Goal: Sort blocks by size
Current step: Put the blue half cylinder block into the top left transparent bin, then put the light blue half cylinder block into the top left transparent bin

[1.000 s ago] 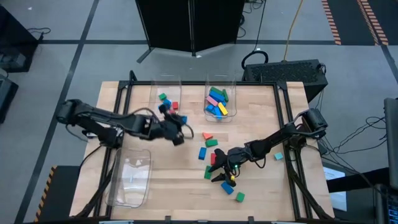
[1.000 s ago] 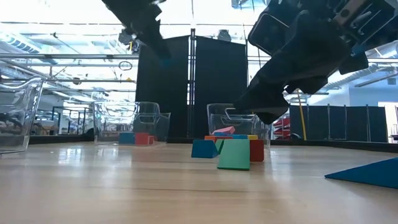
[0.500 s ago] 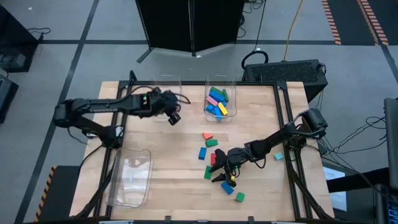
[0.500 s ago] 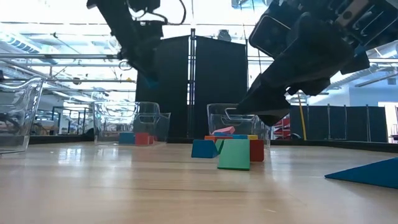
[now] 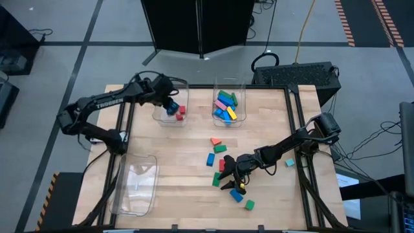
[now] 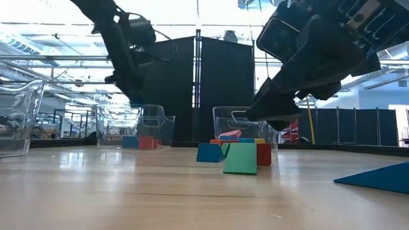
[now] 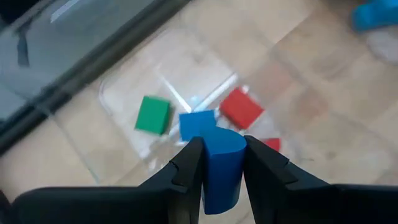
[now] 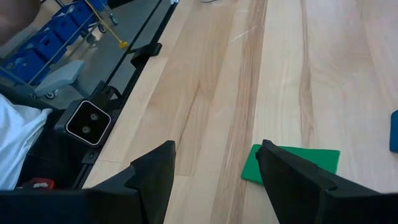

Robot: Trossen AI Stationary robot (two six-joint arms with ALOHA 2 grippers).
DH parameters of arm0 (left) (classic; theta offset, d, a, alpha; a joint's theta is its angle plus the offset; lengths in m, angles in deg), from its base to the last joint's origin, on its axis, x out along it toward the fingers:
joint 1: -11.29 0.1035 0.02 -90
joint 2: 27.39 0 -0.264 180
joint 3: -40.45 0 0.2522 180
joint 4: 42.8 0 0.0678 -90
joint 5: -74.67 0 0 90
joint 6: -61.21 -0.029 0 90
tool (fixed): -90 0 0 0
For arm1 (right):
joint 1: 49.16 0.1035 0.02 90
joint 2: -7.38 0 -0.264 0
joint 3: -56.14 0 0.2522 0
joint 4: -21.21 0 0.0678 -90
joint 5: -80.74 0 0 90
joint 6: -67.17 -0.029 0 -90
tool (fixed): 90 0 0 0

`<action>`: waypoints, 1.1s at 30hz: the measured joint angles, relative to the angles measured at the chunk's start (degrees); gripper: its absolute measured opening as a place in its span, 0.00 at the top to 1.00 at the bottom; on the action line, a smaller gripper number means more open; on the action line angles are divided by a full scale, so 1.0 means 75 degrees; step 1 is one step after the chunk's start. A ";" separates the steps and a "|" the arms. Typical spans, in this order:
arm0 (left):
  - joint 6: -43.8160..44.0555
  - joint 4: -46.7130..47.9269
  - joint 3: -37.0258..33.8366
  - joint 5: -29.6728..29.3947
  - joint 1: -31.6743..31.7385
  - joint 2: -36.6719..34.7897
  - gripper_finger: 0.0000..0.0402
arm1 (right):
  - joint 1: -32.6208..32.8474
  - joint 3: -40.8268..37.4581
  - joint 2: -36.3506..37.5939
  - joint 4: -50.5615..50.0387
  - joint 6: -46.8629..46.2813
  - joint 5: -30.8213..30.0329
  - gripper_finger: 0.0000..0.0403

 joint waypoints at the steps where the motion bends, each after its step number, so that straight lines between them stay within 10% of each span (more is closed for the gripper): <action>1: -0.0001 0.0024 0.0000 0.0039 0.0134 0.0072 0.77 | 0.0003 0.0000 0.0000 -0.0003 0.0003 0.0000 0.45; 19: -0.0683 0.0040 0.0000 0.0588 0.0886 0.1561 0.76 | 0.0034 0.0000 0.0000 -0.0253 0.0123 -0.0235 0.45; 33: -0.0616 0.0296 0.0188 0.0462 0.0886 0.1531 0.44 | 0.0029 0.0000 0.0000 -0.0256 0.0071 -0.0580 0.45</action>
